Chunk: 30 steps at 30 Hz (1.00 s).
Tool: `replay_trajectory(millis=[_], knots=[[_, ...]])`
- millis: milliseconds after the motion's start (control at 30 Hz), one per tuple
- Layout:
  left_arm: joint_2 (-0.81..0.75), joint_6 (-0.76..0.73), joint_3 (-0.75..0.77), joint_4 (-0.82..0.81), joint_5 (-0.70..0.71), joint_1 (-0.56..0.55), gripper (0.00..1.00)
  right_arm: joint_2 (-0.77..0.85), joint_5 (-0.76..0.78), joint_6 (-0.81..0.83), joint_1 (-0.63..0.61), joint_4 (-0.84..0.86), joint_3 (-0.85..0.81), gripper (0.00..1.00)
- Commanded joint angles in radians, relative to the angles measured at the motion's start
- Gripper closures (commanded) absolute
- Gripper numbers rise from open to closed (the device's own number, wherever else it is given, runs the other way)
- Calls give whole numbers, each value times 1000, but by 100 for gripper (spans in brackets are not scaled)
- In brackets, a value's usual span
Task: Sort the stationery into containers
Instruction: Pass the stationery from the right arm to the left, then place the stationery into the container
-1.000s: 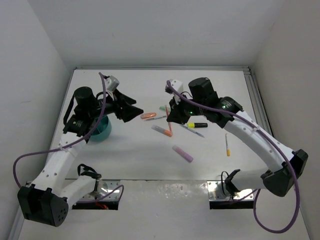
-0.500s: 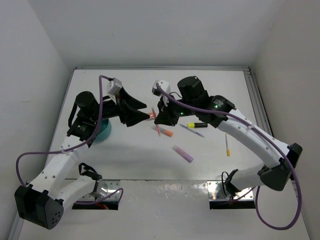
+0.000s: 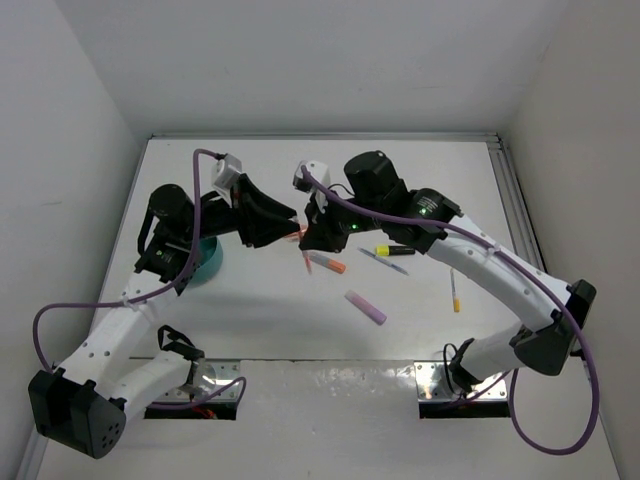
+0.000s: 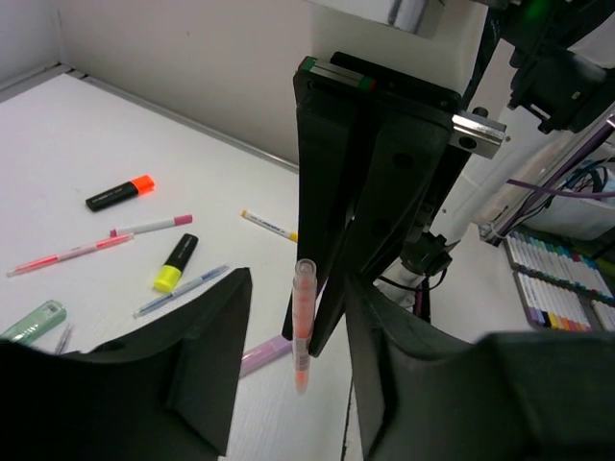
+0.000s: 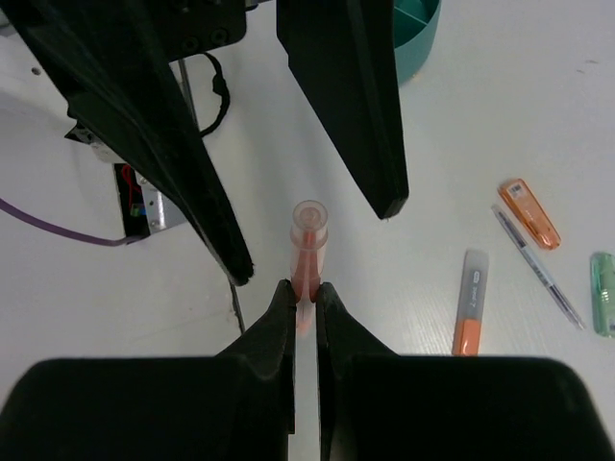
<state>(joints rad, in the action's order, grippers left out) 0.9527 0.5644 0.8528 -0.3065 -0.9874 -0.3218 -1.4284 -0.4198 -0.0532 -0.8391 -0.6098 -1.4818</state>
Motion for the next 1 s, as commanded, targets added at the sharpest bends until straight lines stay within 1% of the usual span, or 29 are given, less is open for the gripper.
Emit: replay_trajectory(millis=[0, 67, 200, 233, 300, 333, 367, 400, 433, 467, 500, 533, 567, 600, 633, 667, 700, 733, 767, 800, 833, 867, 900, 933, 967], knots=[[-5, 15, 0, -68, -2, -14, 53, -15, -11, -2, -20, 39, -58, 100], [-6, 23, 0, -74, -2, -13, 58, -21, -11, -4, -29, 41, -69, 100], [-11, 26, -4, -75, -5, -19, 62, -35, -10, -5, -43, 47, -89, 100], [-12, 26, -3, -74, -4, -19, 64, -40, -8, -2, -45, 45, -94, 100], [-15, 29, -9, -75, -4, -20, 73, -43, -5, 0, -49, 45, -101, 100], [-20, 31, -12, -74, -2, -19, 87, -47, -4, 0, -51, 48, -104, 100], [-22, 28, -15, -63, 1, -17, 95, -49, 3, 1, -52, 50, -107, 100], [-28, 23, -15, -50, 4, -13, 100, -49, 9, 1, -52, 51, -109, 100], [-29, 16, -15, -36, 16, -8, 100, -49, 30, 0, -52, 51, -107, 100], [-34, 3, -11, -16, 19, -5, 100, -44, 42, 0, -52, 53, -107, 98], [-40, -29, 0, 39, 29, 7, 100, -43, 61, -4, -51, 53, -104, 88], [-40, -52, 12, 79, 55, 21, 100, -38, 78, -5, -49, 47, -101, 56], [-45, -82, 26, 124, 62, 33, 100, -30, 108, -5, -43, 45, -100, 40], [-49, -169, 64, 223, 75, 59, 100, -15, 124, -7, -35, 45, -86, 28], [-54, -220, 86, 280, 108, 75, 100, -3, 136, -10, -8, 38, -77, 19], [-61, -271, 104, 352, 140, 90, 100, 9, 148, -14, 9, 33, -71, 17], [-83, -352, 126, 433, 214, 124, 100, 31, 165, -19, 53, 21, -52, 16], [-94, -394, 130, 467, 263, 144, 100, 45, 170, -37, 79, 13, -40, 15], [-120, -452, 132, 512, 330, 173, 100, 69, 170, -51, 144, 7, -11, 15], [-132, -477, 126, 529, 503, 185, 100, 78, 168, -78, 178, -14, 4, 15], [-143, -495, 118, 544, 594, 196, 100, 89, 161, -86, 210, -27, 20, 15], [-147, -542, 114, 550, 675, 217, 100, 100, 162, -97, 280, -48, 61, 16], [-144, -558, 100, 556, 794, 228, 100, 121, 159, -115, 319, -56, 83, 16], [-147, -627, 83, 535, 840, 254, 100, 132, 158, -122, 386, -64, 128, 17], [-152, -638, 68, 515, 918, 268, 100, 152, 150, -128, 418, -76, 153, 17]])
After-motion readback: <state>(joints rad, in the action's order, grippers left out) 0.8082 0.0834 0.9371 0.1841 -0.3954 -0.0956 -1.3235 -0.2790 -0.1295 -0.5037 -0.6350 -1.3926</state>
